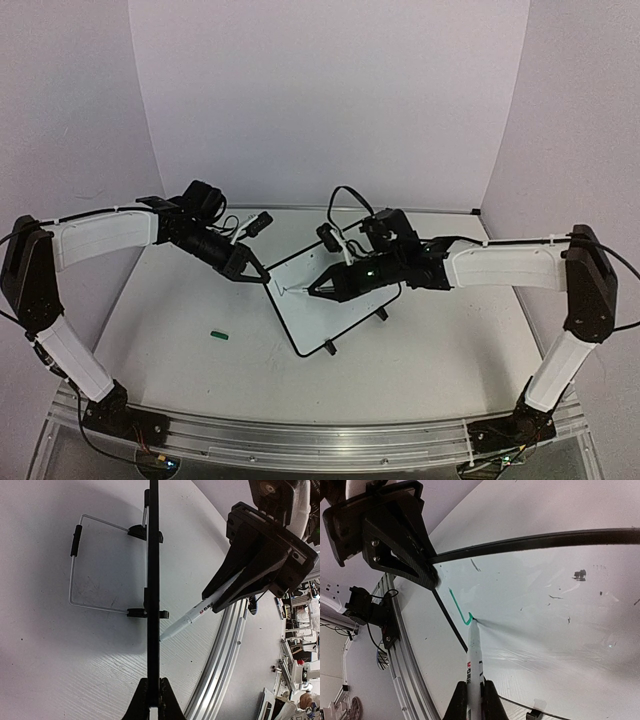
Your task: Write a sentence on the whiteboard
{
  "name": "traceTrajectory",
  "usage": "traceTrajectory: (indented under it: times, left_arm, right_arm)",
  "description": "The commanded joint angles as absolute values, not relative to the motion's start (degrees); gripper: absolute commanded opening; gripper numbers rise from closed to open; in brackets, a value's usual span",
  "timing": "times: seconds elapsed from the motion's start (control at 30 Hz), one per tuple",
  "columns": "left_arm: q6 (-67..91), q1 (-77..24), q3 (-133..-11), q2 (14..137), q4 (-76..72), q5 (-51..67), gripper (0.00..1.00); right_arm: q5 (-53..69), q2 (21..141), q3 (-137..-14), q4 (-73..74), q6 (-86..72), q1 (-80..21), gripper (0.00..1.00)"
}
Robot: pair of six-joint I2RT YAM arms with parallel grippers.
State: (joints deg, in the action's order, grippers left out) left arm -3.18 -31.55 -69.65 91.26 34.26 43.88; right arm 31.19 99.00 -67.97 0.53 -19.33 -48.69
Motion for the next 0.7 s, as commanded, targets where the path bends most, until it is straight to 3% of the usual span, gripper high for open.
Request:
traceTrajectory:
  times: [0.0,0.67]
  left_arm:
    - [-6.06,-32.26,-71.1,90.79,35.98,43.89,0.0]
    - [-6.09,-32.26,-71.1,90.94,35.95,44.29,0.0]
  right_arm:
    - [27.89,96.29,-66.42,1.44,-19.3,-48.65,0.0]
    - [26.43,97.34,-71.97,1.49,-18.26,-48.66,0.0]
